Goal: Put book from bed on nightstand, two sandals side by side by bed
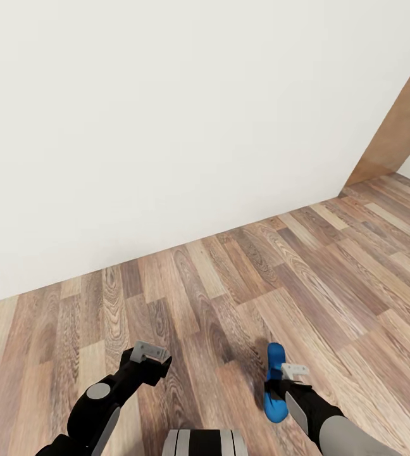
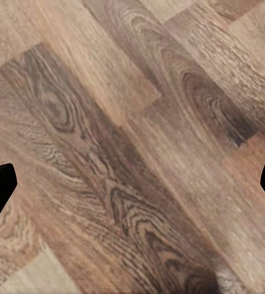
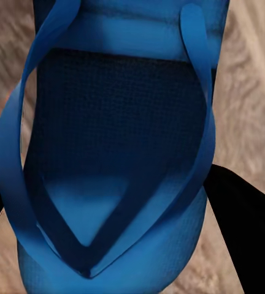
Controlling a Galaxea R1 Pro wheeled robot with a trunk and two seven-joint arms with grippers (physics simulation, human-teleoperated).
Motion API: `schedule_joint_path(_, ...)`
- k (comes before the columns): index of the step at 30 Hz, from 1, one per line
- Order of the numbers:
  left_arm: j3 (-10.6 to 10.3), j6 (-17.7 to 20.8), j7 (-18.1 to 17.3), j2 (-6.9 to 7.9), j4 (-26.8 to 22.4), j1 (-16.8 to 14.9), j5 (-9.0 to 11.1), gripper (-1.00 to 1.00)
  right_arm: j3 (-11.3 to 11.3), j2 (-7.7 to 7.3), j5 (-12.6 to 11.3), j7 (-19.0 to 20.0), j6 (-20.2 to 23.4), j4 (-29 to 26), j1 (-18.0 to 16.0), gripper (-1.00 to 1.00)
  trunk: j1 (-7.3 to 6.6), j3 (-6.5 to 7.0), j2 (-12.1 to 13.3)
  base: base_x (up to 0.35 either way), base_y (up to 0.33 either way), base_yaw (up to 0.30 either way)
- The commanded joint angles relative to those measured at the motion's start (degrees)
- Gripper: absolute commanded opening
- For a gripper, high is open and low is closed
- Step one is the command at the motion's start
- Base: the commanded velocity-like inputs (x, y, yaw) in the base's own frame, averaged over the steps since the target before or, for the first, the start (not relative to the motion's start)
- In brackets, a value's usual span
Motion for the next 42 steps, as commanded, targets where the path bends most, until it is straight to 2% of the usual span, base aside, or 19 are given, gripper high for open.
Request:
schedule_joint_path(1, -0.03, 0.26, -0.07, 0.04, 0.07, -0.03, 0.1, 1.0, -0.44, 0.04, -0.03, -0.08, 0.45, -0.12, 0.03, -1.0, -0.03, 0.19, 0.0, 0.0, 0.0, 0.0)
schedule_joint_path(13, -0.03, 0.03, -0.05, -0.03, 0.45, -0.03, -0.06, 1.0, -0.42, 0.18, -0.06, 0.0, -0.04, -0.14, 0.16, -1.0, -0.34, 2.85, 0.16, 0.0, 0.0, 0.0)
schedule_joint_path(23, 0.0, -0.7, 0.05, -0.05, 2.78, -0.03, 0.03, 1.0, -0.39, 0.29, -0.02, 0.01, -0.2, -0.21, 0.27, -1.0, -0.6, 5.06, 0.29, 0.0, 0.0, 0.0)
schedule_joint_path(33, 0.2, -1.09, 0.31, 0.1, 3.29, -0.06, 0.05, 1.0, -0.7, -0.15, -0.04, -0.03, -0.24, -0.29, 0.46, -1.0, -0.86, 7.28, 0.43, 0.0, 0.0, 0.0)
schedule_joint_path(42, 0.25, -1.18, 0.36, 0.14, 4.52, -1.34, 0.04, 1.0, -0.66, -0.19, -0.03, 0.0, -0.34, -0.3, 0.54, -1.0, -1.09, 9.27, 0.55, 0.0, 0.0, 0.0)
